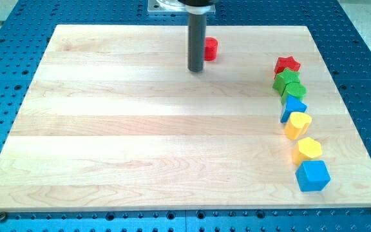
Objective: Push the red circle to the top center
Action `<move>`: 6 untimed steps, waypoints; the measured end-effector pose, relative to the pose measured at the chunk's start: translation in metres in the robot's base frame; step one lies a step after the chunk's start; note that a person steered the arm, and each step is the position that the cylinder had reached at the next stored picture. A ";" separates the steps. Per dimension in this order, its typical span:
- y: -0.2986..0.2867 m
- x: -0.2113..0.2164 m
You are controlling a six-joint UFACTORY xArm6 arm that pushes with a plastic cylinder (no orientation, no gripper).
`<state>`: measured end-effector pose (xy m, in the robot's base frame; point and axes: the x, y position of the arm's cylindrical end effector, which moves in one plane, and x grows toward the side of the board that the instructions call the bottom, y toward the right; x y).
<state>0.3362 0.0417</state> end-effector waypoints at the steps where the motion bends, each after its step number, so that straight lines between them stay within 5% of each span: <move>1: 0.018 -0.032; 2: 0.012 -0.063; 3: 0.052 -0.032; 5: 0.019 -0.083; 6: -0.026 -0.073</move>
